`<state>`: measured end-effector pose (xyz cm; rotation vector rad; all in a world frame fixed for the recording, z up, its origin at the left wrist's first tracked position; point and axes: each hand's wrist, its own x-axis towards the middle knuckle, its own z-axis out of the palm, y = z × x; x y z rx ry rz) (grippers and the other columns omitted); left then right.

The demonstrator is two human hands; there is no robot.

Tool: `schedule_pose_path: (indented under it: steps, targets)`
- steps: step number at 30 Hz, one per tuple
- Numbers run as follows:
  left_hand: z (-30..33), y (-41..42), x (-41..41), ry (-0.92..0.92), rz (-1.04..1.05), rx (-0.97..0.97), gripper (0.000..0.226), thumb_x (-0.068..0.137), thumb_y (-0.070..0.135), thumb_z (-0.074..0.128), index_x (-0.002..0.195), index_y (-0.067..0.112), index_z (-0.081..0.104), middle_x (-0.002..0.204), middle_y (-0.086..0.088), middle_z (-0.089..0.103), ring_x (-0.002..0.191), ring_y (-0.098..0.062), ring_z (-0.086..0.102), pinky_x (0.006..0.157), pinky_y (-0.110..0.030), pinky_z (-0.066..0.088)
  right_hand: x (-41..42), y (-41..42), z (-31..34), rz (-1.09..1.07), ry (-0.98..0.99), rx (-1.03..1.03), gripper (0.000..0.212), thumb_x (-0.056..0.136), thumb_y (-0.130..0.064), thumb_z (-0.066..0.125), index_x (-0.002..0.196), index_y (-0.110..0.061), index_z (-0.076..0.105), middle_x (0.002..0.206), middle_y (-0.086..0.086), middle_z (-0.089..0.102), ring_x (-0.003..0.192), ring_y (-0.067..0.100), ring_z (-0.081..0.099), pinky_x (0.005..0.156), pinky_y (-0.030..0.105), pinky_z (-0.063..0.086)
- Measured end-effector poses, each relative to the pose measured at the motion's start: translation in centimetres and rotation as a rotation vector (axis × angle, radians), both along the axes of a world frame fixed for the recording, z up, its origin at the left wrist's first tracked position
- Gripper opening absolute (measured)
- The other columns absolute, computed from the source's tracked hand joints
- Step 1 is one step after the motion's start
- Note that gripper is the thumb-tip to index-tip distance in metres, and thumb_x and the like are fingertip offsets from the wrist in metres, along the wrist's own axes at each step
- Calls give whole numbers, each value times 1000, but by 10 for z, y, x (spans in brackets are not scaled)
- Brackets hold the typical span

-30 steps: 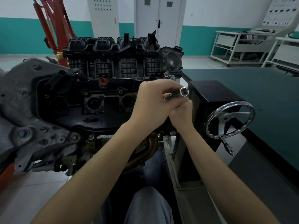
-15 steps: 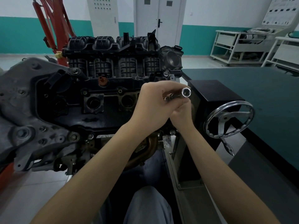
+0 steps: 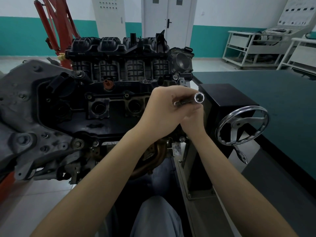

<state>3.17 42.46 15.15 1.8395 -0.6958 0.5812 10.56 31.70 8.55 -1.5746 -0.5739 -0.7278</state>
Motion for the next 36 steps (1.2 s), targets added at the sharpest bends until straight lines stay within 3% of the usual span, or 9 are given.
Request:
schedule_pose_path:
  steps: [5, 9, 13, 17, 20, 25, 27, 31, 36]
  targets:
    - [-3, -3, 1, -145, 162, 47, 16, 75, 2, 78, 91, 6, 75, 87, -5, 73, 83, -12, 68, 80, -25, 54, -9, 5, 7, 13, -11, -13, 17, 74, -27, 52, 75, -43, 53, 69, -43, 58, 69, -23, 56, 61, -2, 39]
    - [-5, -4, 0, -167, 208, 10, 13, 77, 6, 77, 90, 8, 77, 84, -3, 74, 79, -8, 67, 77, -23, 54, -7, 4, 5, 39, -22, 4, 15, 72, -26, 56, 72, -41, 54, 66, -35, 61, 64, -17, 57, 58, 2, 41]
    - [-1, 1, 0, -24, 41, -2, 22, 80, -1, 72, 102, 5, 73, 95, -7, 74, 92, -14, 70, 87, -35, 55, 1, 0, -1, -17, -4, -37, 26, 78, -10, 57, 74, -36, 56, 64, -18, 59, 59, 3, 58, 54, 21, 45]
    - [0, 0, 1, -35, 71, -1, 25, 76, -2, 77, 99, 6, 74, 93, -2, 72, 91, -10, 68, 85, -25, 55, -3, 1, 2, 14, -31, -10, 11, 76, -25, 60, 80, -35, 61, 71, -30, 66, 74, -12, 62, 66, 6, 45]
    - [0, -1, 0, -123, 182, 9, 19, 72, 3, 80, 91, 8, 76, 85, 2, 71, 82, -5, 66, 77, -12, 51, -2, 2, 2, 41, -19, 7, 15, 75, -24, 57, 83, -35, 64, 78, -31, 67, 79, -8, 64, 71, 9, 47]
    - [0, 1, -1, -53, 88, -20, 22, 79, -1, 73, 99, 6, 74, 93, -3, 73, 90, -11, 69, 87, -30, 55, 2, 0, -3, 17, 3, -57, 33, 78, -3, 58, 86, -35, 61, 73, -26, 64, 74, -8, 63, 66, 9, 46]
    - [1, 2, -1, -8, 32, -33, 25, 79, -6, 72, 102, 3, 73, 95, -8, 73, 93, -15, 70, 88, -35, 56, 2, 0, -2, -16, 11, -54, 28, 78, -6, 59, 82, -34, 60, 67, -31, 63, 69, -12, 61, 62, 6, 44]
    - [0, -1, -1, -55, 187, 3, 26, 71, 7, 83, 96, 8, 74, 92, 0, 72, 88, -8, 68, 84, -24, 55, -3, 4, 2, 18, 13, -10, 13, 73, -28, 57, 76, -40, 60, 72, -37, 63, 74, -16, 61, 66, 3, 44]
    - [2, -2, -2, -80, 211, -38, 18, 75, 6, 78, 93, 9, 76, 86, 5, 71, 84, -8, 68, 82, -26, 56, -2, 1, 1, 87, 13, -44, 23, 78, -11, 58, 89, -31, 62, 82, -29, 67, 81, -7, 64, 71, 9, 47]
